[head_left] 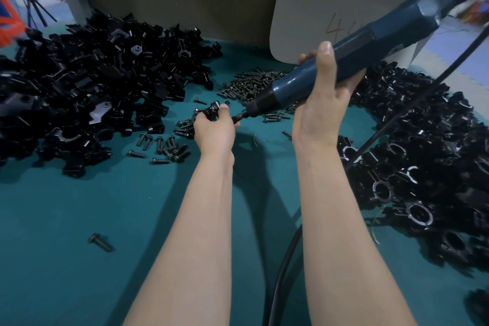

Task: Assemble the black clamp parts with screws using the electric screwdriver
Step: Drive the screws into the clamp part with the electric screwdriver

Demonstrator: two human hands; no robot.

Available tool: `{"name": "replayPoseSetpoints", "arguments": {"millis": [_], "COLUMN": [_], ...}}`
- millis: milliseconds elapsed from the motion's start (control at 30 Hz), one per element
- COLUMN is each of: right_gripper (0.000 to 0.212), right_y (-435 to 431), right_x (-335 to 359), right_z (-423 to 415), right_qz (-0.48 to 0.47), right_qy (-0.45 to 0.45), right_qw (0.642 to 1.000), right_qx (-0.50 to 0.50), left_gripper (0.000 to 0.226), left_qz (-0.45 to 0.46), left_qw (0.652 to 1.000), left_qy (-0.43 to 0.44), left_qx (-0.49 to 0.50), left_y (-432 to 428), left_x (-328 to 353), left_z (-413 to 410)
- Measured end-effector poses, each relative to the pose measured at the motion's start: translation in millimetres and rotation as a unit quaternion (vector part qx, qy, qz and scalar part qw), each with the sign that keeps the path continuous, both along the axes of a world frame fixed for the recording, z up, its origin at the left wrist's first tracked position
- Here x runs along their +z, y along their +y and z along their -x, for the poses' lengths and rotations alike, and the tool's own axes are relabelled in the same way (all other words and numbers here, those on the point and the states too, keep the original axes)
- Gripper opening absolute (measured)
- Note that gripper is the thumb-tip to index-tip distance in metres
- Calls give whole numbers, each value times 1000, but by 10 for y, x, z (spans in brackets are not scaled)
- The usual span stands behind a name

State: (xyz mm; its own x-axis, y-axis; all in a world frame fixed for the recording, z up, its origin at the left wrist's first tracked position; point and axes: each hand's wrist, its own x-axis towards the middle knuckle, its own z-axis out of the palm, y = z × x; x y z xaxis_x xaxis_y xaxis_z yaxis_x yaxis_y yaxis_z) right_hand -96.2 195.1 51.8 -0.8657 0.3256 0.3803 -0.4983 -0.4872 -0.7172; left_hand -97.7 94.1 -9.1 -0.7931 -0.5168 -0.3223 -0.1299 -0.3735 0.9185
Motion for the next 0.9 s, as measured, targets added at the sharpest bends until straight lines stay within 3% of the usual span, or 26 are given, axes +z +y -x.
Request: {"name": "replayPoseSetpoints", "arguments": {"millis": [67,167,267,400,467,533,700,900], "right_gripper": [72,61,50,38,36,51,92,88], "right_y": [44,165,269,379,444,517,668,723], "right_x": [29,84,140,193,208,211,34,-302], "right_z": [4,-3,-30,-57,-46,-18,87,217], "right_qz": [21,35,25,24,33,28,-204,-455], "right_qy": [0,13,19,19,-24,-109,-286,-360], "right_qw": [999,996,993,990,993,991,936,813], "right_qx": [25,80,117,136,112,73,28,-53], "left_gripper": [12,10,14,35,37,28,20,32], "left_qz": [10,44,105,187,240,272,352,375], "left_qw": [1000,996,986,972,963,957,929,912], "left_qy": [5,-4,-20,-41,-38,-12,20,73], "left_qx": [-18,-75,-127,-137,-119,-105,-111,-150], "left_y": [-17,-47,-57,-49,-47,-33,10,65], "left_x": [-1,-8,-4,12,8,17,36,-9], "left_z": [2,24,43,33,19,-15,-3,1]}}
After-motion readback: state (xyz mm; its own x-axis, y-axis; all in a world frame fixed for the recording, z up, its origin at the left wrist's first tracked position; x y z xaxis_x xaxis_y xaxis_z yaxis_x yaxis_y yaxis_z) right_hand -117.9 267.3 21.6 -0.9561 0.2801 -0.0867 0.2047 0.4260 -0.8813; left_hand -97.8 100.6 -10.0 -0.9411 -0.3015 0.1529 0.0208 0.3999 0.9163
